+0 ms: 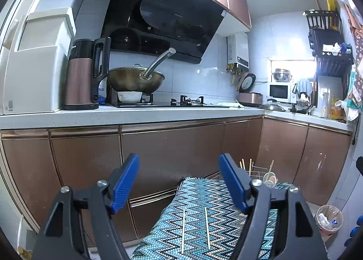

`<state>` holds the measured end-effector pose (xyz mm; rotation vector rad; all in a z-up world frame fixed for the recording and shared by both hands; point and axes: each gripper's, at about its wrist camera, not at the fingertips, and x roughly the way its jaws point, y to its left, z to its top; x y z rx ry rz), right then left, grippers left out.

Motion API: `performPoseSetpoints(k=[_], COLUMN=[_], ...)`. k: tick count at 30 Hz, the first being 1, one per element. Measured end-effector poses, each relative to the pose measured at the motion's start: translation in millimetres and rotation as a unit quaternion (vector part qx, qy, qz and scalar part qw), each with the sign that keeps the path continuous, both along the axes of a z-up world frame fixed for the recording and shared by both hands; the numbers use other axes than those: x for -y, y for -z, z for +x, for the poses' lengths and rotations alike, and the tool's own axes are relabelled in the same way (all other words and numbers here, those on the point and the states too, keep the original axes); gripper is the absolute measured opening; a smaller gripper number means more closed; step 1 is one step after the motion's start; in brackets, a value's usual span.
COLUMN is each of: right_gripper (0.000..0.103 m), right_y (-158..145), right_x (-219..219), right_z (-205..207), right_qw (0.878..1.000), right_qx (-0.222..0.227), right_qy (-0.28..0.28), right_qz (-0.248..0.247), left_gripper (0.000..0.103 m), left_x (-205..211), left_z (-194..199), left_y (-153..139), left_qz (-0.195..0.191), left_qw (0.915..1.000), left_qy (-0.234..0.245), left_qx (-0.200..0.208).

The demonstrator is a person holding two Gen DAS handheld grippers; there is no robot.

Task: Organize utensils
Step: 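Pull both open tools back up from the wire holder, then move both tools down to the last two chopsticks on the cloth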

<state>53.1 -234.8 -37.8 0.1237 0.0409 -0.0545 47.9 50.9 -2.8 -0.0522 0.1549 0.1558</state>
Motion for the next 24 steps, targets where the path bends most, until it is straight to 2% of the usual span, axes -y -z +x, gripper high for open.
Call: performPoseSetpoints(k=[5, 12, 18, 24], right_gripper=[0.103, 0.103, 0.103, 0.103], right_y=[10, 23, 29, 32], right_x=[-2, -11, -11, -11], right_z=[10, 21, 30, 38], right_qw=[0.999, 0.998, 0.997, 0.998], right_qx=[-0.023, -0.051, -0.057, -0.044], right_qy=[-0.032, -0.043, -0.044, -0.038], right_qz=[0.005, -0.023, -0.025, -0.021], left_gripper=[0.075, 0.075, 0.075, 0.075], left_x=[7, 17, 15, 16], left_z=[7, 23, 41, 54], left_y=[5, 15, 26, 38], left_qz=[0.009, 0.020, 0.013, 0.019], left_qw=[0.9999, 0.9994, 0.9980, 0.9965], left_qy=[-0.003, -0.005, -0.009, -0.011], left_qx=[-0.011, -0.029, -0.060, -0.081])
